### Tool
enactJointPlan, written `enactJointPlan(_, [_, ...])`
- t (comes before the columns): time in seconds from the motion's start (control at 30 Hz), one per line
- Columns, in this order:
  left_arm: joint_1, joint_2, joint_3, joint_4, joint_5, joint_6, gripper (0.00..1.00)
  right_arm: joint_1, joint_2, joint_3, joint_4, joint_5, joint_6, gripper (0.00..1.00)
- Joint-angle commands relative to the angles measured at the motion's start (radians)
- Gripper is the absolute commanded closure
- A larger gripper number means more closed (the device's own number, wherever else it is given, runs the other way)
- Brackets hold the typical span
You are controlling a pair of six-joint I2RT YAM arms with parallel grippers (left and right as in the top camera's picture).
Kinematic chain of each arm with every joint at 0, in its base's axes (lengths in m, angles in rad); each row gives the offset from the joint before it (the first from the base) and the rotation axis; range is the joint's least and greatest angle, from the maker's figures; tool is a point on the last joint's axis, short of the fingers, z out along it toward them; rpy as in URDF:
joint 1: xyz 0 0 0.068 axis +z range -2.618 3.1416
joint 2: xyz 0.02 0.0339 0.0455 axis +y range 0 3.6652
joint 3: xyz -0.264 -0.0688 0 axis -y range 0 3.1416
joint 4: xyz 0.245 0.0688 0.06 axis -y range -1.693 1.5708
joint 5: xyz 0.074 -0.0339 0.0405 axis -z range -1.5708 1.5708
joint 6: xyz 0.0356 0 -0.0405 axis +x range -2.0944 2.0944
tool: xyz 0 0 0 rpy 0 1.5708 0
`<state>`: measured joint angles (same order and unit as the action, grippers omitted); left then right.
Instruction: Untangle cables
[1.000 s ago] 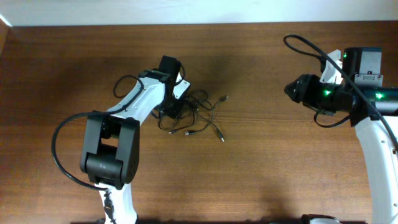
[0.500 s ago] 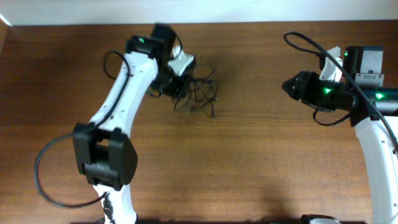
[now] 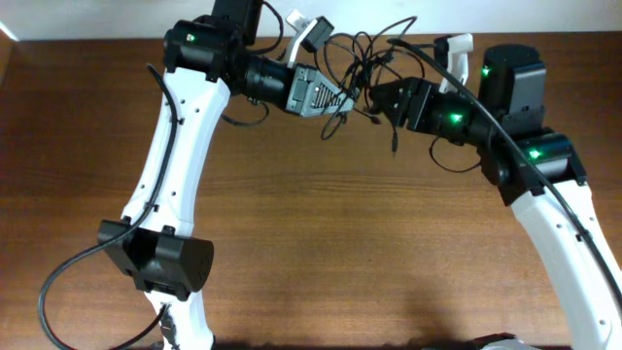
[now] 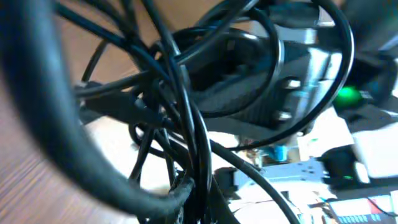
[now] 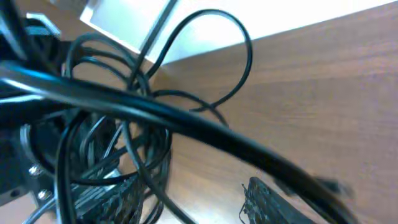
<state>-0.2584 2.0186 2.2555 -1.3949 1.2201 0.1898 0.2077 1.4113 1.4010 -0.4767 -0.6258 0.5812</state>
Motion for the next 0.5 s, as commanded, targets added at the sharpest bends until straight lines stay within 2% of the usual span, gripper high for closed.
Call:
enactJointPlan(0.0, [0.002,-0.008,0.018,0.006,0.178,0.012,1.0,0.008,0.019,0.013,0.047,0.016,0.023,0.47])
enactJointPlan(0.13, [-0.029,-0.008,0.018,0.007,0.204,-0.006,1.0,0.008,0.046,0.013,0.135,-0.066,0.031,0.47])
enactJointPlan(0.37, [-0.026,-0.008,0.018,0.006,0.094,-0.047,1.0,0.007,0.048,0.013,0.182,-0.212,0.03,0.47])
enactJointPlan(0.47, [-0.028,-0.008,0.018,0.006,0.179,-0.047,1.0,0.008,0.064,0.013,0.177,-0.163,0.029,0.48])
